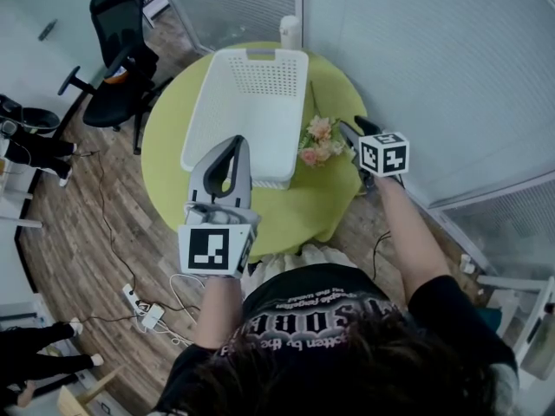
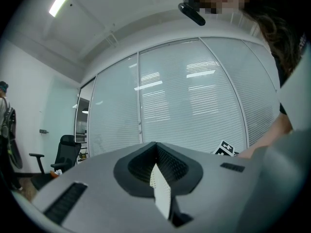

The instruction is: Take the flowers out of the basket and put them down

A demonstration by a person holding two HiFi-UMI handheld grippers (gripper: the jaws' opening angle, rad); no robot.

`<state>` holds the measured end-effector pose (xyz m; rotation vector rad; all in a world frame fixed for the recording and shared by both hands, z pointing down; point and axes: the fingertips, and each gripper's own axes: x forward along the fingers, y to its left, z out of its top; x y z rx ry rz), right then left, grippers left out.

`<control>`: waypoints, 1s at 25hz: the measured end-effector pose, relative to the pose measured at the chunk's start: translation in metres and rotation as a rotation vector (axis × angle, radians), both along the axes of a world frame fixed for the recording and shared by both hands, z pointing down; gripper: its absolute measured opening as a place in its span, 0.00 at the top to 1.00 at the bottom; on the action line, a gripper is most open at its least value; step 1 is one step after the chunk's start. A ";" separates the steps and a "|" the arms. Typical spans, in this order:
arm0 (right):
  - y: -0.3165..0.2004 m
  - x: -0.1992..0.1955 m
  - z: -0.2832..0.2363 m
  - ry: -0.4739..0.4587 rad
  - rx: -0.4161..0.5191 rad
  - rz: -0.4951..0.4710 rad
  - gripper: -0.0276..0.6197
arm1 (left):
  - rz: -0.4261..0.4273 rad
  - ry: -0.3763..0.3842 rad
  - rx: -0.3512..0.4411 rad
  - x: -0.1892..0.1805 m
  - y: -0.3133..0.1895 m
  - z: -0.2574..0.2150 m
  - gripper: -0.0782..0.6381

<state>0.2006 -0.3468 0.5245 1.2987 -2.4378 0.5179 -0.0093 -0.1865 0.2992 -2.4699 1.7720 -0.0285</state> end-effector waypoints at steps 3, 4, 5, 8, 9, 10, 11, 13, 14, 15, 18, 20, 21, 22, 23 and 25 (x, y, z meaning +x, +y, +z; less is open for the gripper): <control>0.007 -0.004 -0.017 0.008 0.050 -0.005 0.67 | -0.004 0.001 0.000 0.000 0.000 -0.002 0.89; 0.009 -0.004 -0.023 -0.008 0.062 0.000 0.67 | 0.002 0.001 0.003 0.001 0.000 -0.002 0.89; 0.010 -0.005 -0.030 -0.031 0.072 0.006 0.67 | 0.006 0.001 0.006 0.003 0.000 -0.002 0.89; 0.018 -0.006 -0.051 -0.099 0.094 0.018 0.67 | 0.019 -0.001 0.003 0.007 -0.001 -0.001 0.89; 0.022 -0.006 -0.058 -0.116 0.102 0.016 0.67 | 0.021 -0.005 -0.007 0.008 -0.001 0.001 0.89; 0.027 -0.007 -0.066 -0.129 0.112 0.013 0.68 | 0.023 -0.007 -0.013 0.009 -0.001 0.001 0.89; 0.032 -0.007 -0.075 -0.143 0.126 0.012 0.70 | 0.027 -0.005 -0.006 0.010 -0.001 0.001 0.89; 0.043 -0.004 -0.093 -0.166 0.165 0.022 0.75 | 0.034 0.001 0.010 0.013 -0.001 -0.002 0.89; 0.049 -0.003 -0.103 -0.174 0.187 0.029 0.79 | 0.036 0.003 0.012 0.014 -0.001 -0.003 0.89; 0.054 -0.001 -0.111 -0.181 0.207 0.036 0.82 | 0.039 0.004 0.013 0.016 -0.001 -0.004 0.89; 0.065 0.003 -0.132 -0.217 0.231 0.050 0.88 | 0.060 0.006 0.021 0.022 0.000 -0.004 0.89; 0.072 0.004 -0.144 -0.243 0.243 0.049 0.89 | 0.061 0.005 0.020 0.024 -0.001 -0.006 0.89; 0.076 0.004 -0.150 -0.245 0.258 0.049 0.89 | 0.058 0.004 0.017 0.025 -0.001 -0.007 0.89; 0.080 0.004 -0.156 -0.238 0.276 0.048 0.89 | 0.060 0.004 0.016 0.026 -0.001 -0.007 0.89; 0.083 0.004 -0.162 -0.227 0.296 0.046 0.90 | 0.067 0.006 0.018 0.027 -0.001 -0.007 0.89; 0.090 0.002 -0.173 -0.193 0.338 0.039 0.90 | 0.077 0.009 0.020 0.028 -0.001 -0.005 0.89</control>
